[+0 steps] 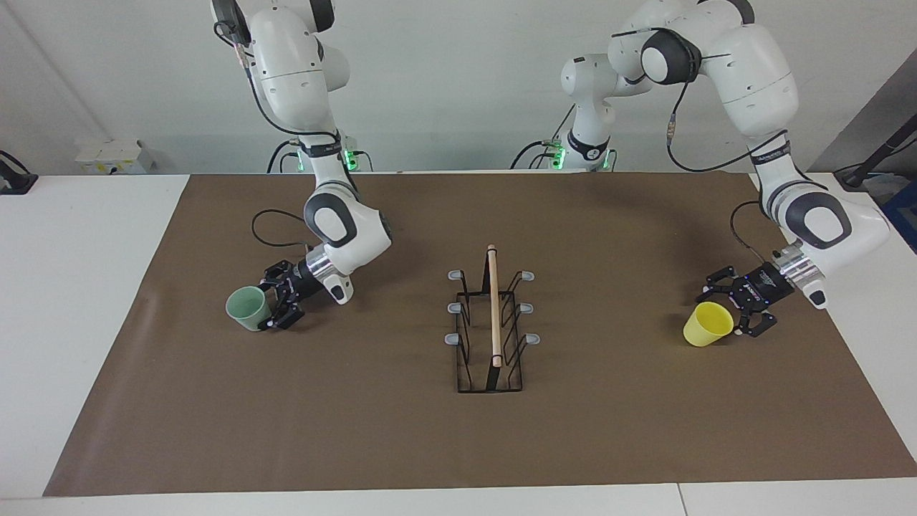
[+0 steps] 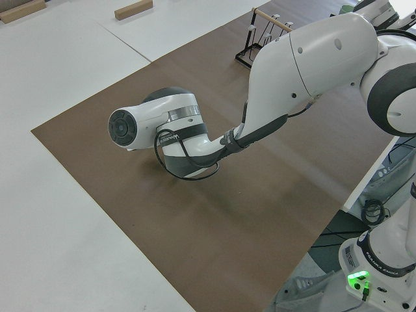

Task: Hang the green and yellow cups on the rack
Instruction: 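Grasp the yellow cup with the left gripper while the right gripper grasps the green cup, then lift the yellow cup with the left gripper while the right gripper lifts the green cup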

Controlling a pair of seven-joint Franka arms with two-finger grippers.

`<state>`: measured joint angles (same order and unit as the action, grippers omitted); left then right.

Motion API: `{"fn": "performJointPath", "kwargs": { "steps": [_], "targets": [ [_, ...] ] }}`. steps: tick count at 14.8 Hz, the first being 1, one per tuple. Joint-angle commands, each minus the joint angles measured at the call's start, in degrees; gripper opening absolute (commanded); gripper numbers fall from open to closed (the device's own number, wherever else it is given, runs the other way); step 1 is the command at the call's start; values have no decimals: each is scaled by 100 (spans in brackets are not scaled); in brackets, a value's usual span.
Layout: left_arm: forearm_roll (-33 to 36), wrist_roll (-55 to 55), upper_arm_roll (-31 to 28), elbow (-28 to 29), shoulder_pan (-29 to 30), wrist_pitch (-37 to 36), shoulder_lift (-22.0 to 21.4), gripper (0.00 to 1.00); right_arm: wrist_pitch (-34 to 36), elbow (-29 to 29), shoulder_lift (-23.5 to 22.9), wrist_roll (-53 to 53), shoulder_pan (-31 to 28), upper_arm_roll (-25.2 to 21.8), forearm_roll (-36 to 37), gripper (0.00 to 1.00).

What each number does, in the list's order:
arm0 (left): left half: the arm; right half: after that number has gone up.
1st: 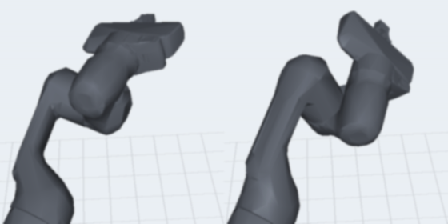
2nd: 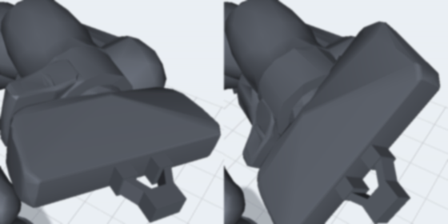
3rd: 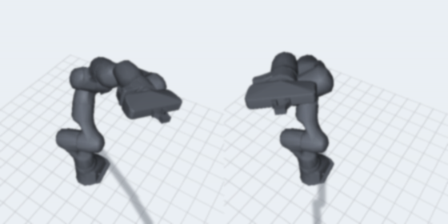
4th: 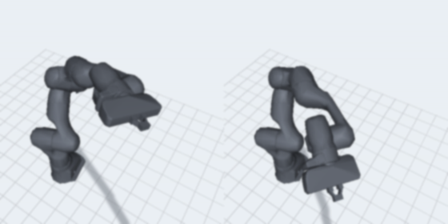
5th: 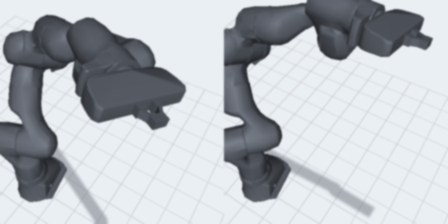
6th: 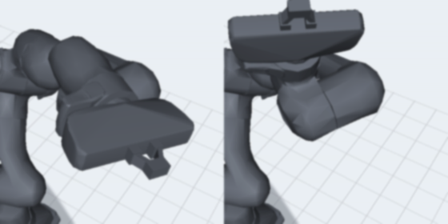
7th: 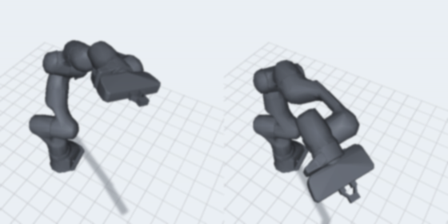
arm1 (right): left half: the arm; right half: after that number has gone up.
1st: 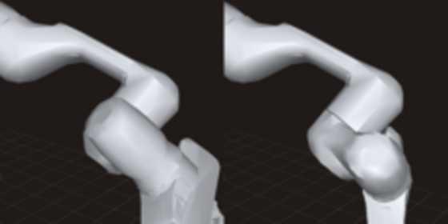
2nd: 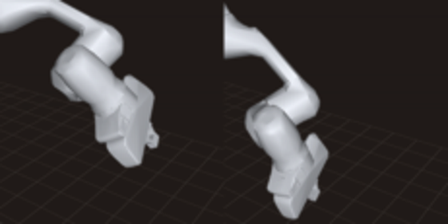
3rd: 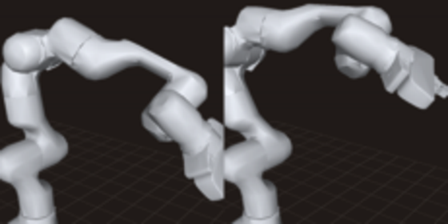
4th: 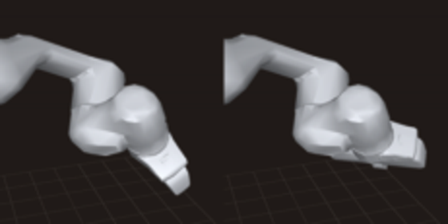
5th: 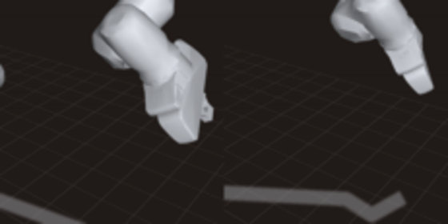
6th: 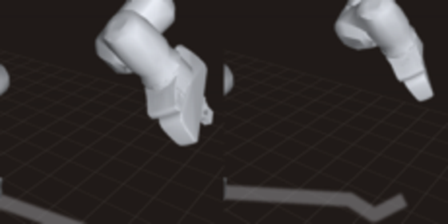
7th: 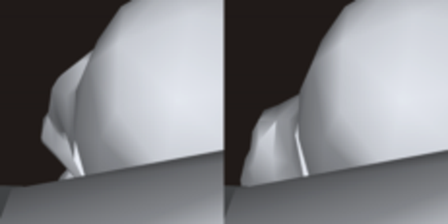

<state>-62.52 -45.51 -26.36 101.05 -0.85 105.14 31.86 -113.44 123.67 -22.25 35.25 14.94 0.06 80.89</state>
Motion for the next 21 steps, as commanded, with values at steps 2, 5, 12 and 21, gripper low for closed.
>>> {"fn": "performJointPath", "kwargs": {
  "steps": [2,5,12,21],
  "targets": [
    [-646,-73,-18,485,-213,462,-224,100,-214,140,150,-115,-88,38,199,100],
    [-770,-55,17,600,-311,762,-251,100,-170,114,150,-115,-62,38,207,70],
    [-1140,121,52,837,-618,1087,-365,100,66,-149,159,-36,8,47,244,0],
    [-1131,472,87,1022,-759,1369,-497,41,1006,-1703,247,429,272,134,-2277,0]
  ]
}}
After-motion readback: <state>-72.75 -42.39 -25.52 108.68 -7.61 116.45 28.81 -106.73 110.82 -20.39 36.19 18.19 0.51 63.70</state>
